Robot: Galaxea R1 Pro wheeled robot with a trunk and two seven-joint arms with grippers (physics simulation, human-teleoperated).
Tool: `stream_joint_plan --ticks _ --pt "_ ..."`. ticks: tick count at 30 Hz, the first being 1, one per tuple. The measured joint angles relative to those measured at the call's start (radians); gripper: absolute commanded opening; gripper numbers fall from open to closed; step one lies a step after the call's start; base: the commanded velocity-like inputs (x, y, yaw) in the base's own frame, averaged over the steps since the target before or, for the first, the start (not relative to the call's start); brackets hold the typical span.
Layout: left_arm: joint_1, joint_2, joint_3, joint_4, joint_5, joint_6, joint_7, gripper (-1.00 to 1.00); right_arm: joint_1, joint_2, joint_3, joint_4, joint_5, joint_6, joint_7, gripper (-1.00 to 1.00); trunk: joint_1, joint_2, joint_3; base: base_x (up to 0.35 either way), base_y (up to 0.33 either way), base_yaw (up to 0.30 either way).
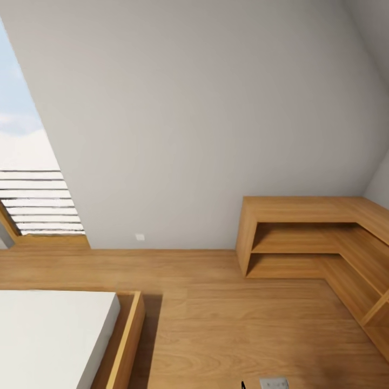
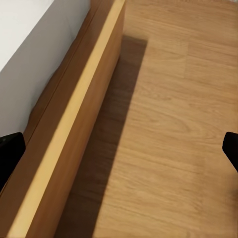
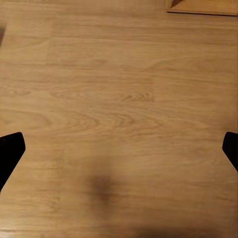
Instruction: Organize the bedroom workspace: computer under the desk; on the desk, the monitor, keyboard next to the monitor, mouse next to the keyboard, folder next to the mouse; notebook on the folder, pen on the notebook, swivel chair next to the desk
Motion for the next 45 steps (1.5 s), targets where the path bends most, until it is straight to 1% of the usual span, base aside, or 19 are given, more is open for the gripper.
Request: stream_joint_plan --ticks 34,45 --pt "0.0 -0.004 -0.003 0.0 -0.002 0.002 -0.001 1.0 0.0 -0.003 -0.001 0.0 0.001 -0.002 -0.001 1.0 0.0 0.0 0.0 0.162 -0.001 0.0" --pt "0.0 -0.003 -0.004 0.0 -0.001 0.002 0.0 1.0 0.0 -0.004 -0.001 0.0 0.001 -0.002 -0.001 1.0 0.0 0.0 0.0 0.205 -0.078 0.0"
